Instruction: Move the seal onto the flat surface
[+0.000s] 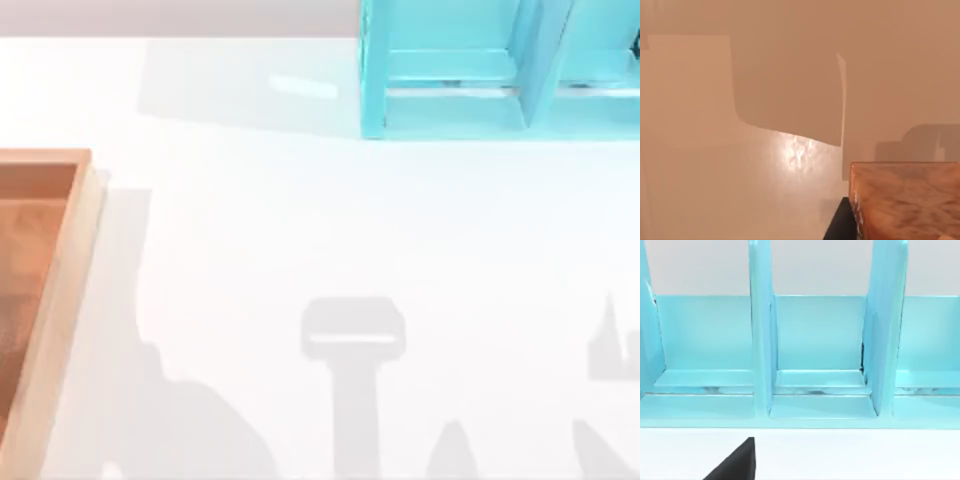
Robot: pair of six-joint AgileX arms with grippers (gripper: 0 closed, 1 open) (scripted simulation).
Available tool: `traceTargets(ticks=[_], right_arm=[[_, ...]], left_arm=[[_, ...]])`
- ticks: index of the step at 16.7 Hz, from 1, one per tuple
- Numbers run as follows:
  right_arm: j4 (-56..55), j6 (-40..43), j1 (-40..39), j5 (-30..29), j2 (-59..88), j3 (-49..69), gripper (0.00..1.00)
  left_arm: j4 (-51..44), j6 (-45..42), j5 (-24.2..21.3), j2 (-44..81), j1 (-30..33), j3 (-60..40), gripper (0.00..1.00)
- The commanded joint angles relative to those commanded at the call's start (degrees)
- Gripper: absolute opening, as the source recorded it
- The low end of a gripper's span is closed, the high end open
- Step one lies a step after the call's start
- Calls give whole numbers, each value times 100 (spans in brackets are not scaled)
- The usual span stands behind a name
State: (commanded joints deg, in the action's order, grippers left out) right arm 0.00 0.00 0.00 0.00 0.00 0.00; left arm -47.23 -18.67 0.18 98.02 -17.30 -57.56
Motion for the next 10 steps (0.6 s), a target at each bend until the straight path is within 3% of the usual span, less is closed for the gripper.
traceTargets(ticks=[10], right_arm=[[0, 0, 0, 0, 0, 0, 100]], left_arm=[[-2562, 2582, 51, -1011, 2517, -2059, 0]])
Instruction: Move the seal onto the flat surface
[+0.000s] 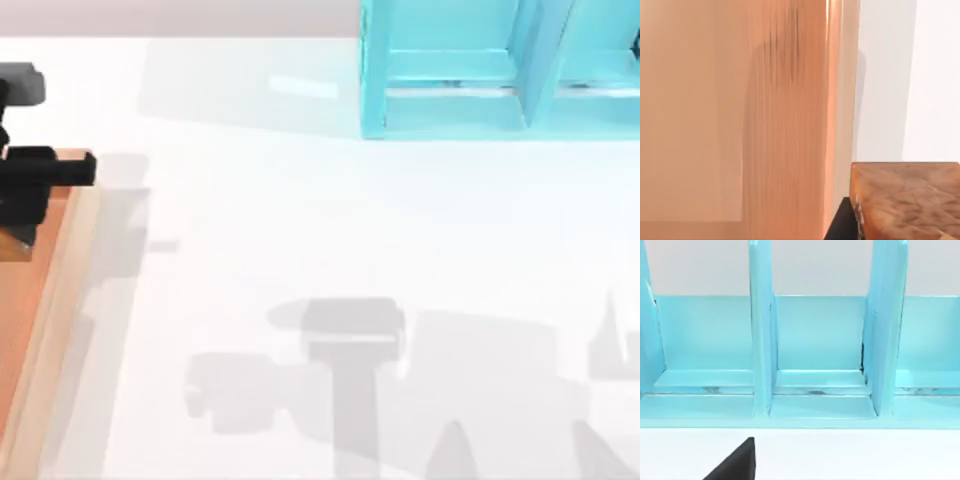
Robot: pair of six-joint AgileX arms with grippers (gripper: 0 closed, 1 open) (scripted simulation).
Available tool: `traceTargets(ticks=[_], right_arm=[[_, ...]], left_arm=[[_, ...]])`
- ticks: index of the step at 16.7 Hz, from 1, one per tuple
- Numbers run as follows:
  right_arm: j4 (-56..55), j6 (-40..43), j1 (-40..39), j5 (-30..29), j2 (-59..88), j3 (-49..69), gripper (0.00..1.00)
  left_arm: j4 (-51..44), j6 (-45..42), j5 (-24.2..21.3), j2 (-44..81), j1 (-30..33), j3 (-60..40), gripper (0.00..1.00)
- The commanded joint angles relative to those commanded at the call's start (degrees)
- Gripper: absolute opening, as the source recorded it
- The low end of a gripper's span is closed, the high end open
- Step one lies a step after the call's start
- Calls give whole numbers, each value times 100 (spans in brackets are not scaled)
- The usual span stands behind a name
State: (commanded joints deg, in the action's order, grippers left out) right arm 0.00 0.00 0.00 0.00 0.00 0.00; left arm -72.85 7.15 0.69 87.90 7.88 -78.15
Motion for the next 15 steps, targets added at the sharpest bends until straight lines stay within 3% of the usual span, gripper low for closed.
traceTargets(ticks=[5, 10, 15], right_arm=[[0, 0, 0, 0, 0, 0, 100], [0, 0, 0, 0, 0, 0, 100], [0, 0, 0, 0, 0, 0, 100]], left_arm=[[-708, 338, -52, 124, 394, -100, 0], [-645, 365, -52, 198, 410, -123, 0], [-40, 846, -60, 1183, 906, -466, 0]])
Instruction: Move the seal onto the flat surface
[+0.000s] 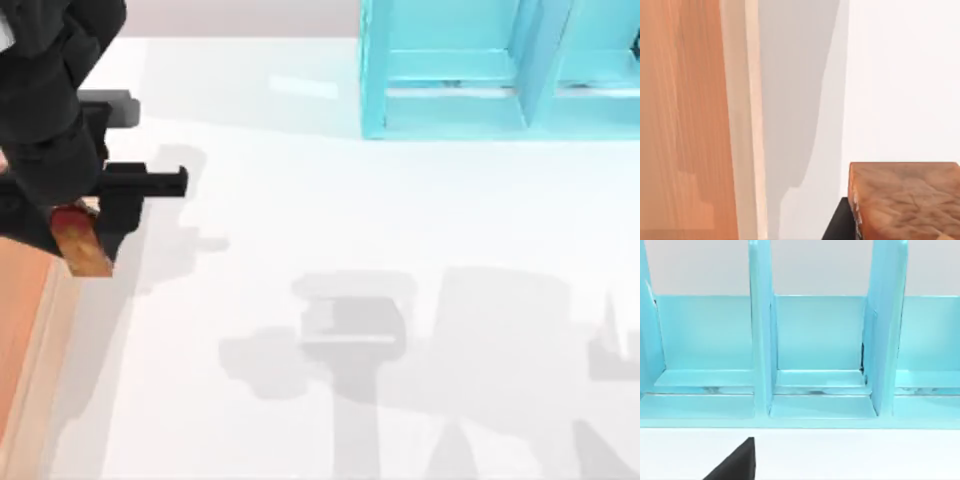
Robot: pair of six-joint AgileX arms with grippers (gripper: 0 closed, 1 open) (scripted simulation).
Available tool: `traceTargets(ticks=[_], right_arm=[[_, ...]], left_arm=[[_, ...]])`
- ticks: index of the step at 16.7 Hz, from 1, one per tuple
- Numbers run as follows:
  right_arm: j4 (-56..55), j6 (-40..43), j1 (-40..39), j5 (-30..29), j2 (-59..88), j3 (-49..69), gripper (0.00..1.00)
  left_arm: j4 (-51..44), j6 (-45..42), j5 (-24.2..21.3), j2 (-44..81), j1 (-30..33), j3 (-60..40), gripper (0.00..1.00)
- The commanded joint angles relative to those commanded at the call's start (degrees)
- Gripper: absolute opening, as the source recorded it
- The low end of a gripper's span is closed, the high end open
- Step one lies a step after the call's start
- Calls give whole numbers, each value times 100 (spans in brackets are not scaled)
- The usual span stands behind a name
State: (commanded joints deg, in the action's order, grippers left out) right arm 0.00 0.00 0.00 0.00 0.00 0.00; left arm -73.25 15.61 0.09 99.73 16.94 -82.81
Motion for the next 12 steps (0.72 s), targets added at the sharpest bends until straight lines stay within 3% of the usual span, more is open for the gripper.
traceTargets(ticks=[7, 12], right_arm=[[0, 0, 0, 0, 0, 0, 100], [0, 0, 0, 0, 0, 0, 100]], left_arm=[[1099, 808, -15, 1578, 832, -502, 0], [1187, 864, -19, 1698, 877, -518, 0]])
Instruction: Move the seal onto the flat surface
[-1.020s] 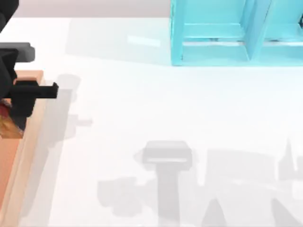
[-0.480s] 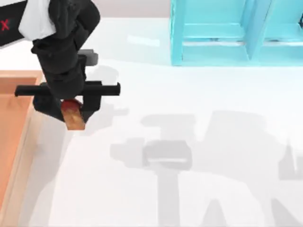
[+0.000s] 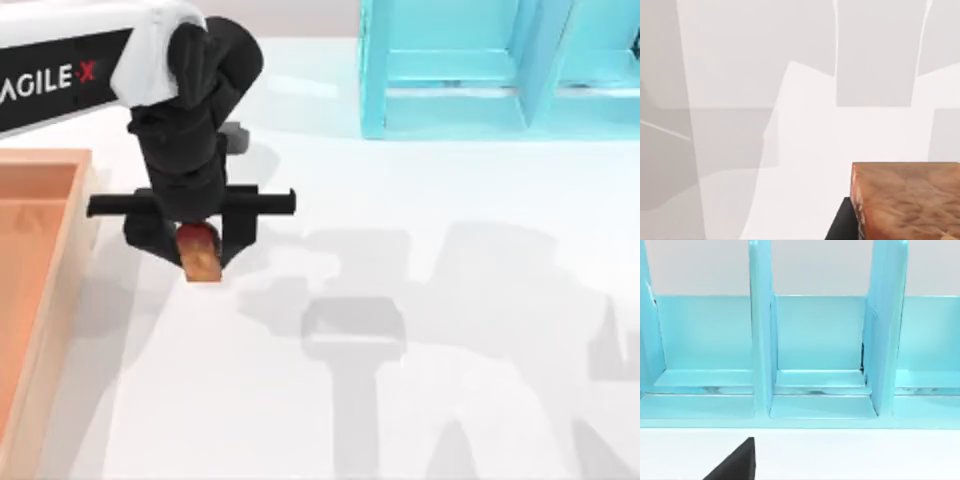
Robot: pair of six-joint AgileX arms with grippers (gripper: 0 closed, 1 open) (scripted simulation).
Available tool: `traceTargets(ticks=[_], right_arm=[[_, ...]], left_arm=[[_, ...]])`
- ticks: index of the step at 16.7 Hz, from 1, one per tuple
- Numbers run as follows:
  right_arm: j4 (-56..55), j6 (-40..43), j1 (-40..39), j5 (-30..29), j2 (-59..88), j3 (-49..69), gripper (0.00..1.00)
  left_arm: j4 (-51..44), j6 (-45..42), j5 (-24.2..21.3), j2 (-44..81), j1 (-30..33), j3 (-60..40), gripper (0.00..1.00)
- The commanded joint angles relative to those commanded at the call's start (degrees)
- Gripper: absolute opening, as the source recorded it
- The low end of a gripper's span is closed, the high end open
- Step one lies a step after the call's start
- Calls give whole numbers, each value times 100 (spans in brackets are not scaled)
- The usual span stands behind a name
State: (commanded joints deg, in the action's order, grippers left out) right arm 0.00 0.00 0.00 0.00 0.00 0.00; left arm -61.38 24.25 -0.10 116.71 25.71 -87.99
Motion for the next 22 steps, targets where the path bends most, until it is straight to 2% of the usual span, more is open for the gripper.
traceTargets(ticks=[8, 12, 22], right_arm=[[0, 0, 0, 0, 0, 0, 100], [0, 0, 0, 0, 0, 0, 100], [0, 0, 0, 0, 0, 0, 100]], left_arm=[[859, 0, 0, 301, 16, 506, 0], [922, 2, 0, 341, 20, 559, 0], [922, 2, 0, 341, 20, 559, 75]])
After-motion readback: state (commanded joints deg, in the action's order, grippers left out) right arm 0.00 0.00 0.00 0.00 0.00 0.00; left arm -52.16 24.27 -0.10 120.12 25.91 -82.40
